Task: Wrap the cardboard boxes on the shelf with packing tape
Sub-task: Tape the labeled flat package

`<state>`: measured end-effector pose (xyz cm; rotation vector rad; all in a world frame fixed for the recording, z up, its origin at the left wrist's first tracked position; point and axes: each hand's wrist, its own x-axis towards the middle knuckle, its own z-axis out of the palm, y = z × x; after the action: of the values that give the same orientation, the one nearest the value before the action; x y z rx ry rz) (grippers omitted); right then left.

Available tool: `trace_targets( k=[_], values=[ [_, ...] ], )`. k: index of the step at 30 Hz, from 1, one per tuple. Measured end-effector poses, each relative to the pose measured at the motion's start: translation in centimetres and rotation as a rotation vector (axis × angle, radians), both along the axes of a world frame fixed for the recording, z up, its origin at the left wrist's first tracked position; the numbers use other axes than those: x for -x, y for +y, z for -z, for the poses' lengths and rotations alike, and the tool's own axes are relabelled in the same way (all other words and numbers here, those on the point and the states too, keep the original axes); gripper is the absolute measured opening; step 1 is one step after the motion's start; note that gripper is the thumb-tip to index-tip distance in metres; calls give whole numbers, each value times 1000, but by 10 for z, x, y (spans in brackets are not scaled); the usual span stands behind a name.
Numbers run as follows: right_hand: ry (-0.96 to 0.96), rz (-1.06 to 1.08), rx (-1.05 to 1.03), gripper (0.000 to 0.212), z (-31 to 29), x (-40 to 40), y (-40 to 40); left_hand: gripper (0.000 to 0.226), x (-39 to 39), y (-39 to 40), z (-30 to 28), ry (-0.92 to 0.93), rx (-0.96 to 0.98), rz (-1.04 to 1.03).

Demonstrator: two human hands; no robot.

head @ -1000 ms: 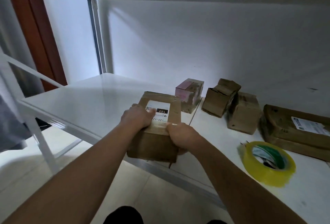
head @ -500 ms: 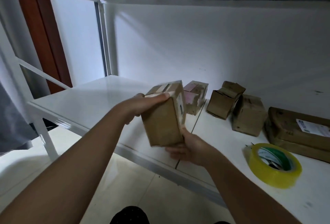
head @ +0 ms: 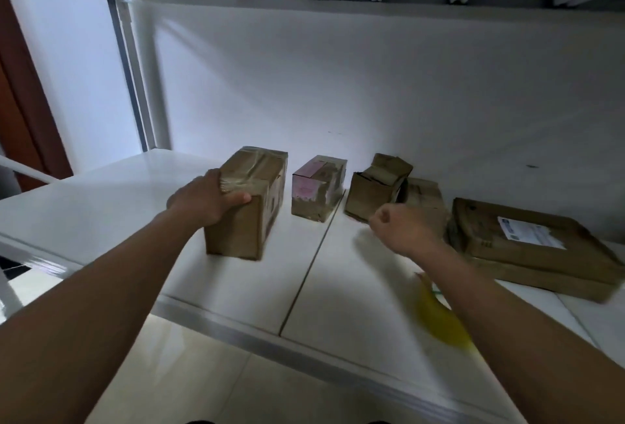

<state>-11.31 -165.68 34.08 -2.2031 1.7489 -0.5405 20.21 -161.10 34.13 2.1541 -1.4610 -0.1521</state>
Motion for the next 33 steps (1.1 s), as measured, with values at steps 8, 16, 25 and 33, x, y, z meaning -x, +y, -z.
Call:
trace_targets(
  k=[8, 16, 25, 33],
  values=[
    [294, 573, -18, 86, 39, 137, -26, 111, 6, -26, 39, 183, 222, -46],
    [143, 659, -94, 101, 48, 146, -35, 102, 40, -28, 67, 122, 328, -228],
    [6, 559, 111, 70, 56, 152, -27, 99, 50, -14, 56, -18, 228, -224],
    [-563, 742, 556, 42, 7, 175, -7, 73, 74, 8, 40, -300, 565, 87]
  ],
)
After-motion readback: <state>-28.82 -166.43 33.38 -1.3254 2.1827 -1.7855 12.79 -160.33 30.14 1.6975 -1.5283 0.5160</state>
